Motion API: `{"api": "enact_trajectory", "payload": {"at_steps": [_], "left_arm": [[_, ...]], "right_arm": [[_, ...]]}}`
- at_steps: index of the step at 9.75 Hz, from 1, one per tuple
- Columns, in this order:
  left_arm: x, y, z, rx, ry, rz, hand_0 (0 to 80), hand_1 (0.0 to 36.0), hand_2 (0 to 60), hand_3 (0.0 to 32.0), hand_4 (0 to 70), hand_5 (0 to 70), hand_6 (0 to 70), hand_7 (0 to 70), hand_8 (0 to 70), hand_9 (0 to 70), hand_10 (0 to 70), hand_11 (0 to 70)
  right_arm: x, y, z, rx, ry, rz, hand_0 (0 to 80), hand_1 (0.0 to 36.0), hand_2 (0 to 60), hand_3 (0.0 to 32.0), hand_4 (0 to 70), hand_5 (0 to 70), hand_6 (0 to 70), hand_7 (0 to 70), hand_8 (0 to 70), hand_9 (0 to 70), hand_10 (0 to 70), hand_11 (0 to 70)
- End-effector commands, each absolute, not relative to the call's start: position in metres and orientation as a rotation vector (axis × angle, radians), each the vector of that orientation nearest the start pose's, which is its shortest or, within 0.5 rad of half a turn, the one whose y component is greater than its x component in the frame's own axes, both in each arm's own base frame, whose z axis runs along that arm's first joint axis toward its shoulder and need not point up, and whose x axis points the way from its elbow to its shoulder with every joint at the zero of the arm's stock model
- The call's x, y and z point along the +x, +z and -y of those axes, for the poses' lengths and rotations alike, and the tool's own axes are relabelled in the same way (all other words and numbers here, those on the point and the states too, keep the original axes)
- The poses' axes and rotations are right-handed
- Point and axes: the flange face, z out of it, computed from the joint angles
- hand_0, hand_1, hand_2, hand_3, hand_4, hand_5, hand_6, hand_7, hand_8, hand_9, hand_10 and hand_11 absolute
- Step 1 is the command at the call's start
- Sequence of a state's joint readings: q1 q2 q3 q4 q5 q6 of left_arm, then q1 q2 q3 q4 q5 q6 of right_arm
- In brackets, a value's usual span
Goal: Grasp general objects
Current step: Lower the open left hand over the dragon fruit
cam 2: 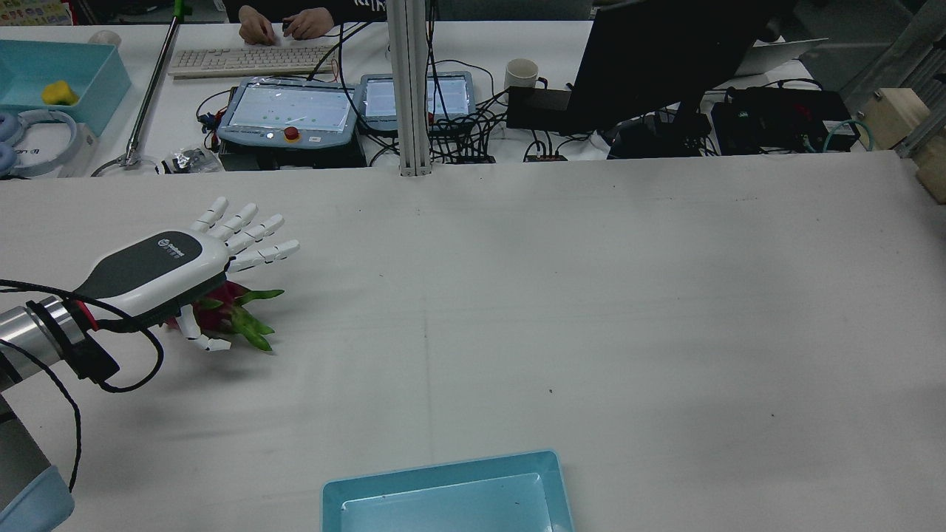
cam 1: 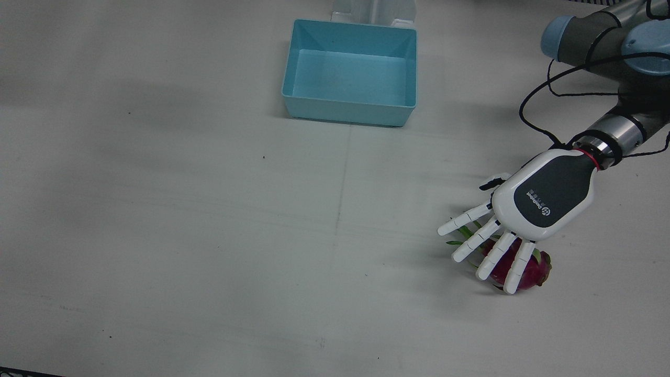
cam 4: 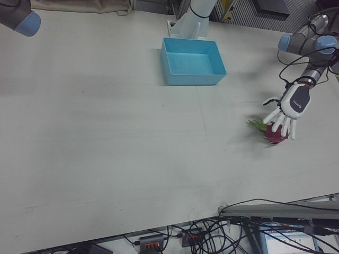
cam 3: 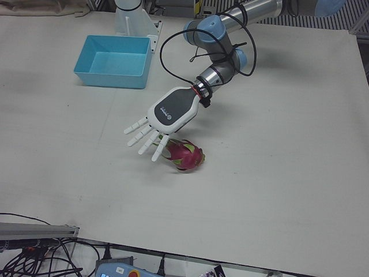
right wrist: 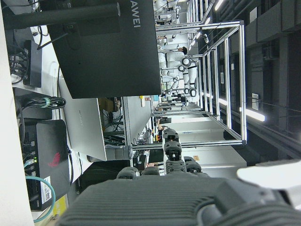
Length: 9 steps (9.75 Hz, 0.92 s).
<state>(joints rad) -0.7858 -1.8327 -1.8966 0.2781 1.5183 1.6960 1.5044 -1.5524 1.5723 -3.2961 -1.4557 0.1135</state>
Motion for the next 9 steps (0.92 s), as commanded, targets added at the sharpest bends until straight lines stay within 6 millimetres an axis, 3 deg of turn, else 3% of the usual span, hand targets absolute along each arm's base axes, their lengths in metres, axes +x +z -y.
{"api": "enact_trajectory", "payload": {"at_steps": [1, 4, 7, 9], "left_arm": [[0.291, 0.43, 0.499, 1.041, -0.474, -1.557, 59.9, 35.2, 29.9, 23.8, 0.0, 0.0, 0.0, 0.0, 0.0, 0.0, 0.0, 0.0], [0.288, 0.446, 0.495, 1.134, -0.403, -1.456, 61.2, 36.0, 29.5, 22.4, 0.0, 0.0, 0.0, 0.0, 0.0, 0.0, 0.0, 0.0], [0.3, 0.475, 0.503, 1.138, -0.405, -1.442, 60.6, 36.0, 31.1, 22.8, 0.0, 0.0, 0.0, 0.0, 0.0, 0.0, 0.0, 0.0], [0.302, 0.485, 0.51, 1.169, -0.452, -1.42, 62.0, 36.0, 31.8, 18.8, 0.0, 0.0, 0.0, 0.0, 0.0, 0.0, 0.0, 0.0]], "right_arm": [[0.112, 0.692, 0.493, 0.05, -2.278, -1.999, 0.0, 0.0, 0.0, 0.0, 0.0, 0.0, 0.0, 0.0, 0.0, 0.0, 0.0, 0.0], [0.112, 0.692, 0.493, 0.049, -2.281, -1.996, 0.0, 0.0, 0.0, 0.0, 0.0, 0.0, 0.0, 0.0, 0.0, 0.0, 0.0, 0.0], [0.112, 0.693, 0.493, 0.05, -2.282, -1.993, 0.0, 0.0, 0.0, 0.0, 0.0, 0.0, 0.0, 0.0, 0.0, 0.0, 0.0, 0.0], [0.112, 0.693, 0.493, 0.05, -2.282, -1.993, 0.0, 0.0, 0.0, 0.0, 0.0, 0.0, 0.0, 0.0, 0.0, 0.0, 0.0, 0.0]]}}
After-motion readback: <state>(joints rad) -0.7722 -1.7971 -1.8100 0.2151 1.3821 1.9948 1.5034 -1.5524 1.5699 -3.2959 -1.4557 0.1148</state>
